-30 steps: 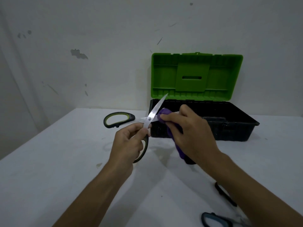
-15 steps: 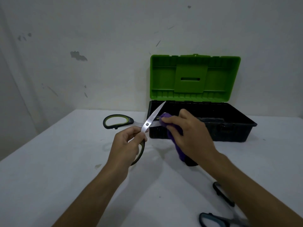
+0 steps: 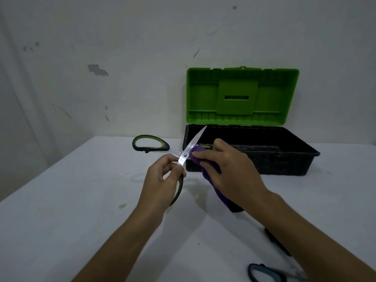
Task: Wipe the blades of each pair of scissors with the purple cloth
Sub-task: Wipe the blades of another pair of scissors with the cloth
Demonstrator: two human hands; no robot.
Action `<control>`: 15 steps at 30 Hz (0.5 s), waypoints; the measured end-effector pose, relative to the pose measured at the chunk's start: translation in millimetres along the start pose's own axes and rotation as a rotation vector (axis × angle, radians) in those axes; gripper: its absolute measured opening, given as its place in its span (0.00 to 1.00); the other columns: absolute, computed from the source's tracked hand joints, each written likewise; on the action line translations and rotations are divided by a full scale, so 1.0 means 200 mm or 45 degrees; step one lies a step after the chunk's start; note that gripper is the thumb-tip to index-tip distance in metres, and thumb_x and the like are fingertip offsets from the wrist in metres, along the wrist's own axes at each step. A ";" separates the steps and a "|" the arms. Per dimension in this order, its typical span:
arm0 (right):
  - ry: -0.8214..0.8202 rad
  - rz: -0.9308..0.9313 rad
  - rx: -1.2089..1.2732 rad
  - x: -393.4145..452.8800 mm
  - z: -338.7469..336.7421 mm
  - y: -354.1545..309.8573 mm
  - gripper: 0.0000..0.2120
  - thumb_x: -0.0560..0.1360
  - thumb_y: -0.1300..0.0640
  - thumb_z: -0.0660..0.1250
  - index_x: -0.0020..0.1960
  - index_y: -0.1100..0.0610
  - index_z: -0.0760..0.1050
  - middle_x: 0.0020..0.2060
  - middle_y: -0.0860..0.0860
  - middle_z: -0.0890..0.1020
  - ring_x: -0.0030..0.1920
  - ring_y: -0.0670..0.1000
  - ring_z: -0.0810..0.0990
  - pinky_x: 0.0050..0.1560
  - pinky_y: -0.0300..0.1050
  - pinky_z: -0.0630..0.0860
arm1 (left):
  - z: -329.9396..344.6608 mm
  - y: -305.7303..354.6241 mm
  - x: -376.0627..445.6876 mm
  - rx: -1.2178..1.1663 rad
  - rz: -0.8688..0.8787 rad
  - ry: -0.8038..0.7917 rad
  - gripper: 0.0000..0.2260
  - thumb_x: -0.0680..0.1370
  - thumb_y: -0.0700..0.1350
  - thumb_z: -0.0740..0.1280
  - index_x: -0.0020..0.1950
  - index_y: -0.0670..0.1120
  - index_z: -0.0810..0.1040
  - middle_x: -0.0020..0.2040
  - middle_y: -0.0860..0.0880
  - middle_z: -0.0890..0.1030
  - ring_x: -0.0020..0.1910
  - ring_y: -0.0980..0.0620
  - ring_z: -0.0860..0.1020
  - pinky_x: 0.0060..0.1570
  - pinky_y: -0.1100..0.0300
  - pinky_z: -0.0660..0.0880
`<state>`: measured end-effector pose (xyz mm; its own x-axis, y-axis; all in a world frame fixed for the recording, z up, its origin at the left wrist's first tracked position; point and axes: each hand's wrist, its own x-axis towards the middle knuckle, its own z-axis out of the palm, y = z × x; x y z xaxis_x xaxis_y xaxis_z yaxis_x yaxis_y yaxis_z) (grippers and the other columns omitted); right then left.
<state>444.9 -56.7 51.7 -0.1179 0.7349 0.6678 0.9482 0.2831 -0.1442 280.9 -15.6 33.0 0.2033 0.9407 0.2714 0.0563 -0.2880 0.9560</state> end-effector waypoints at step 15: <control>0.119 0.092 -0.049 0.04 -0.09 0.03 0.12 0.78 0.55 0.66 0.60 0.49 0.79 0.40 0.45 0.69 0.36 0.46 0.70 0.33 0.37 0.68 | 0.00 0.00 -0.01 0.133 0.021 -0.079 0.06 0.80 0.42 0.65 0.55 0.51 0.76 0.37 0.50 0.82 0.25 0.59 0.73 0.31 0.70 0.69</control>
<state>454.8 -60.2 70.7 -0.0227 0.6916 0.7219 0.9640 0.2064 -0.1675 281.0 -17.3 31.5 0.2652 0.9237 0.2764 0.1535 -0.3235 0.9337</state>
